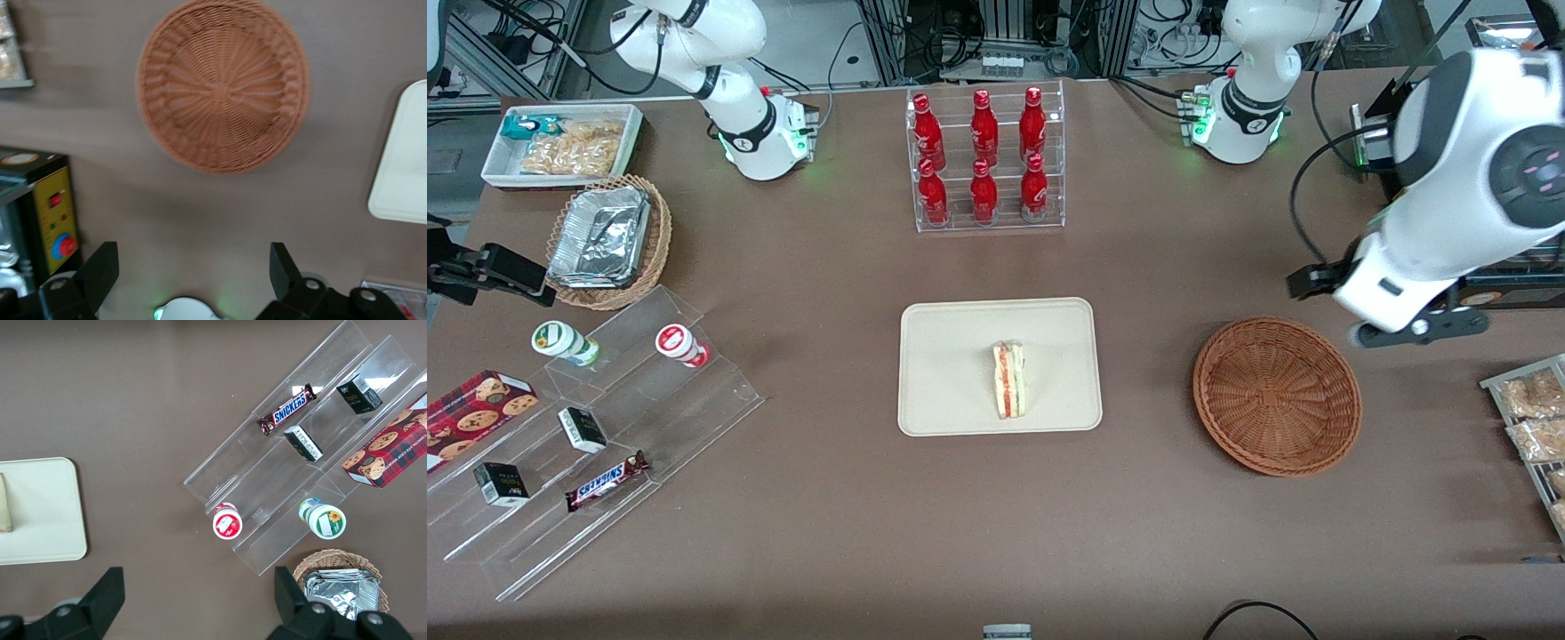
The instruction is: Place sandwich from basket to tray
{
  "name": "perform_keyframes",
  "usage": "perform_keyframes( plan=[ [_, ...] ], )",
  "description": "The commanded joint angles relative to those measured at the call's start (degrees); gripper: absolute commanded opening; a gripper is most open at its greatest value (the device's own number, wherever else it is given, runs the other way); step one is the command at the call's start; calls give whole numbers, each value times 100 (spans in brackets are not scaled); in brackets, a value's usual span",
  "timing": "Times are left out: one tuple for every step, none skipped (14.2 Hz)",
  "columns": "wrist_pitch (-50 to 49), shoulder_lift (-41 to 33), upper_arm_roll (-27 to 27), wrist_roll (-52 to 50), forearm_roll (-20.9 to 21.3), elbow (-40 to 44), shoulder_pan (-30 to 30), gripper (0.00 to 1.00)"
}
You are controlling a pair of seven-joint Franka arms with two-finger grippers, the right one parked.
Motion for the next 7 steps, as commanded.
perform_keyframes(
  plan=[
    [-355, -533, -40, 203, -98, -232, 87, 100],
    [-461, -603, -40, 195, -98, -223, 87, 100],
    [-523, -682, -40, 169, -98, -232, 78, 100],
    [-576, -692, -40, 168, -98, -223, 78, 100],
    [-576, -700, -40, 168, -98, -214, 87, 100],
    [-559, -692, -40, 177, -98, -205, 87, 100],
    [-567, -692, -40, 177, -98, -205, 78, 100]
  ],
)
